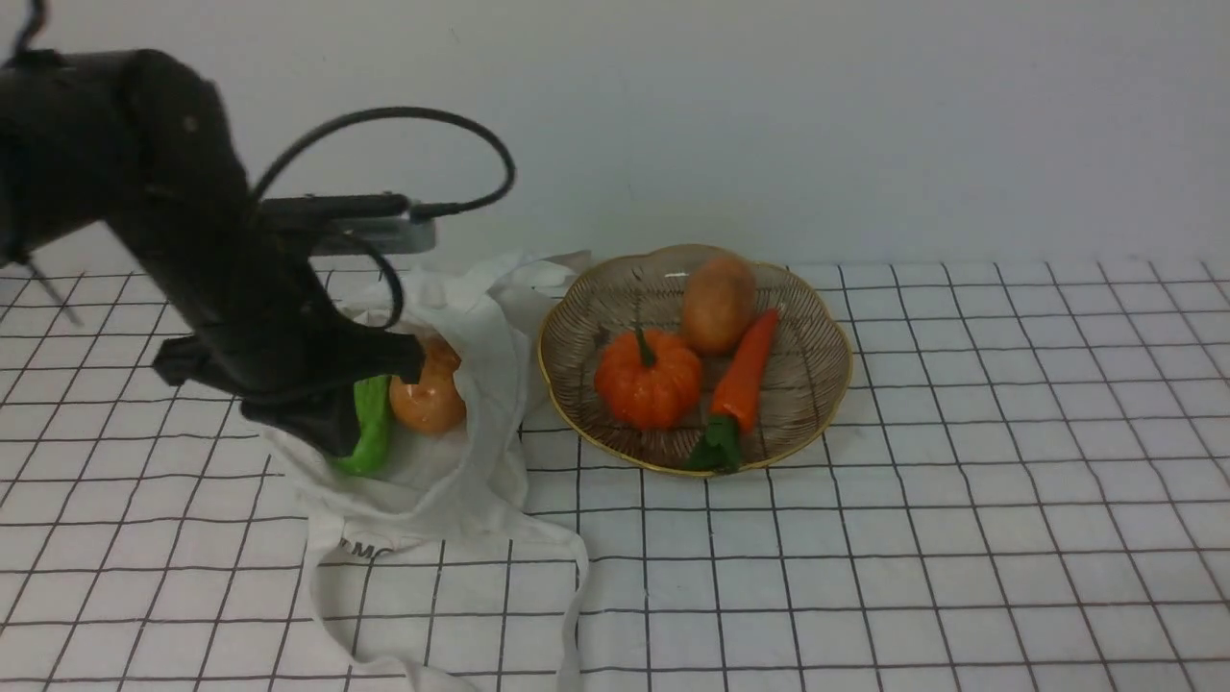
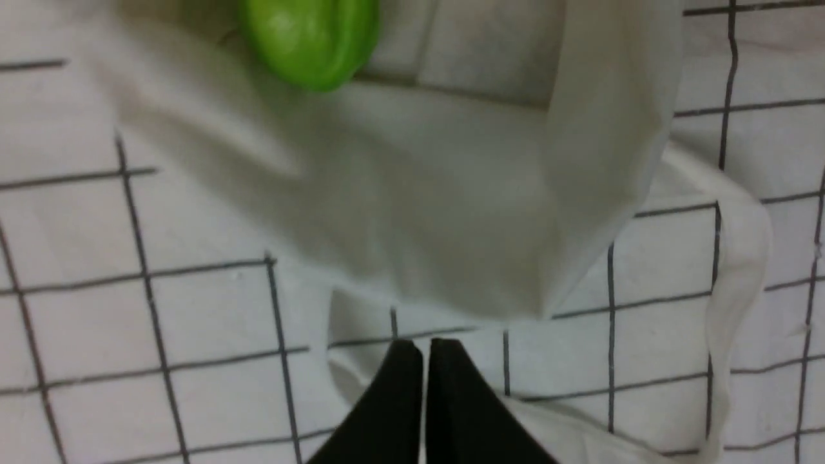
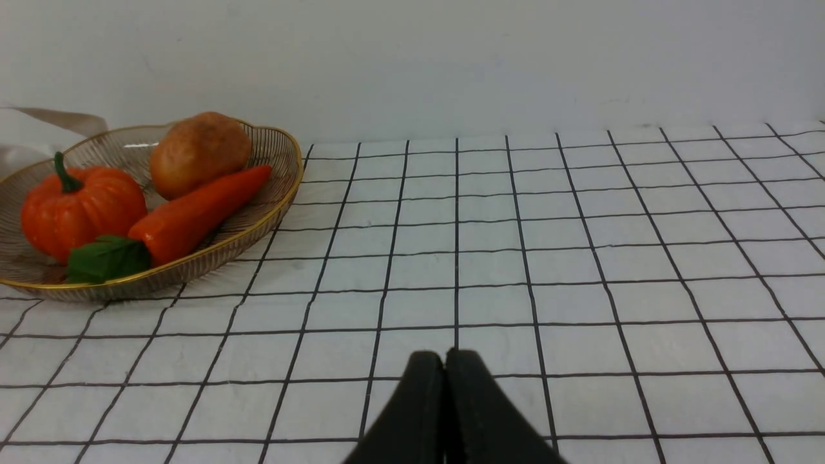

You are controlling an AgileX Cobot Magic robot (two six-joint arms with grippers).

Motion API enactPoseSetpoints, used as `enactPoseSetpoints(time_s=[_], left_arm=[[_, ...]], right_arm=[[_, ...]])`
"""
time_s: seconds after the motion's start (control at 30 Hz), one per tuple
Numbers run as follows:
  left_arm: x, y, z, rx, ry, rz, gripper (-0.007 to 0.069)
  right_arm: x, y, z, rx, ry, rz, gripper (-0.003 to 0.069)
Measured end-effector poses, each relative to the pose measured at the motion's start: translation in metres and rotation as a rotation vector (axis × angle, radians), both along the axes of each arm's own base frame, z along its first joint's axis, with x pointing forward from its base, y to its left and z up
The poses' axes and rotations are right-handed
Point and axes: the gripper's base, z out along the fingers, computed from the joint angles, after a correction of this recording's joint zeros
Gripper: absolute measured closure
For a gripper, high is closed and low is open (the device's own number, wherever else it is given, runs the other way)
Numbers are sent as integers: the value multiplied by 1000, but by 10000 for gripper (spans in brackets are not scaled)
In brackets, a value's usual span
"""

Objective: Take vegetables from bag on white checkered tablecloth place on plate.
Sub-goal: 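Reach into the cloth bag and grasp the green cucumber with the left gripper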

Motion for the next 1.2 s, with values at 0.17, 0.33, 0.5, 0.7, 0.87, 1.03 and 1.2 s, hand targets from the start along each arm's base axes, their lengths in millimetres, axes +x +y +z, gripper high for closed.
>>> enactPoseSetpoints(time_s=[0.17, 0.33, 0.5, 0.7, 0.87, 1.03, 1.2], left_arm=[[32, -14, -25, 87, 72, -34, 631], [42, -8, -49, 121, 116, -18, 631], [57, -4, -65, 154, 32, 66, 615], [62, -2, -65, 180, -17, 103, 505], [66, -2, -64, 171, -62, 107, 302], [68, -2, -64, 166, -76, 109, 158], [70, -3, -80, 175, -40, 117, 130]], right_arm=[[0, 0, 0, 0, 0, 0, 674], [0, 0, 0, 0, 0, 0, 674], [0, 0, 0, 0, 0, 0, 674], [0, 0, 0, 0, 0, 0, 674], [0, 0, 0, 0, 0, 0, 674], [0, 0, 0, 0, 0, 0, 674], [0, 0, 0, 0, 0, 0, 674]])
